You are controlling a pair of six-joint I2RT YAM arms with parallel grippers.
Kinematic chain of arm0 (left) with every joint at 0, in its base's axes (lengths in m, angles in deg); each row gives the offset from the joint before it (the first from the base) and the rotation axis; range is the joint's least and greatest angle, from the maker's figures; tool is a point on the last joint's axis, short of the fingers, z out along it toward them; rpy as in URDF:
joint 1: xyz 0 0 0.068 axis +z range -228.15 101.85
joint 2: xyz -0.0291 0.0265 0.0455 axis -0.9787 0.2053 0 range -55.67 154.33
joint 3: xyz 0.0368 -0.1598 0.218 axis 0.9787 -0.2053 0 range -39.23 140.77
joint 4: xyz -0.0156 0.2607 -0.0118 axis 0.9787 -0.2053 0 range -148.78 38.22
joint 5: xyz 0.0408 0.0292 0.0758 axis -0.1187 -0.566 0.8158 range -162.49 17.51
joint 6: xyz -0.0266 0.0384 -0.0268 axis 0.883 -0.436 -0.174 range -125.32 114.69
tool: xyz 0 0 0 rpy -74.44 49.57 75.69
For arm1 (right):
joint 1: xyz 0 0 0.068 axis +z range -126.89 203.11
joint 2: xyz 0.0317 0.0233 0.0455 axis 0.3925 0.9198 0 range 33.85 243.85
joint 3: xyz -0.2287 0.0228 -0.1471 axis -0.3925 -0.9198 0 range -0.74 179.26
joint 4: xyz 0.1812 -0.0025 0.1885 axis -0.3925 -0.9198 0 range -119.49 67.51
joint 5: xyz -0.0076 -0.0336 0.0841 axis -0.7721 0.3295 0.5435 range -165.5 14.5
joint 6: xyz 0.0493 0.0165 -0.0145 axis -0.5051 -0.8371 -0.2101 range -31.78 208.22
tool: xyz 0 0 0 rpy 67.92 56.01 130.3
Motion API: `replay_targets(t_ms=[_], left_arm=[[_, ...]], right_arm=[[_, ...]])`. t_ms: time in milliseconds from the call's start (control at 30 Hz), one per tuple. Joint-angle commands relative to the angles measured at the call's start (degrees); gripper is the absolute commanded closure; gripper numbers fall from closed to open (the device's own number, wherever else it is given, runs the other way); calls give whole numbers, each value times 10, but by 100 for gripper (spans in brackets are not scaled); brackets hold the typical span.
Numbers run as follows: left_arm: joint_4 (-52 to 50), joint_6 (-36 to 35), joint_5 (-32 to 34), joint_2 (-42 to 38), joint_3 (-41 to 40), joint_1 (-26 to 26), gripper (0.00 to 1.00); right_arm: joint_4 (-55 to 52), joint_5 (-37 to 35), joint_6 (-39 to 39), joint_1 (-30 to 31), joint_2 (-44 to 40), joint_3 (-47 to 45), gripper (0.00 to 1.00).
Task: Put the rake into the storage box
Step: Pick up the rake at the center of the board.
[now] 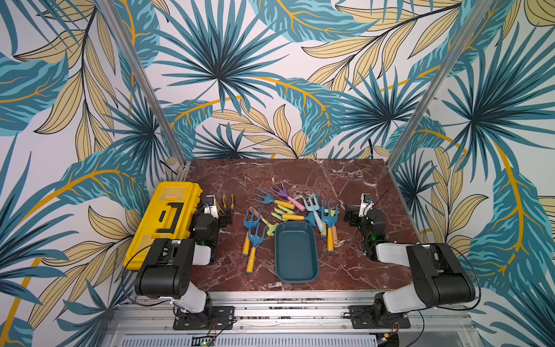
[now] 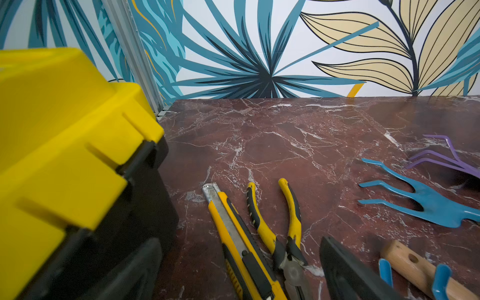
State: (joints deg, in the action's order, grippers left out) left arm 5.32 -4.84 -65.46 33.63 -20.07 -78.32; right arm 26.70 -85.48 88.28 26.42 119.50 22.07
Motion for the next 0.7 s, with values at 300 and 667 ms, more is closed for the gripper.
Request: replay_targets(t_ms=[300,667], left_arm=[[-9,1,0,6,21,3,0],[22,-25,38,-58,-21,-28,0]], right_arm=[[-3,5,-1,0,5,5,0],[19,8,9,1,-5,-6,0]])
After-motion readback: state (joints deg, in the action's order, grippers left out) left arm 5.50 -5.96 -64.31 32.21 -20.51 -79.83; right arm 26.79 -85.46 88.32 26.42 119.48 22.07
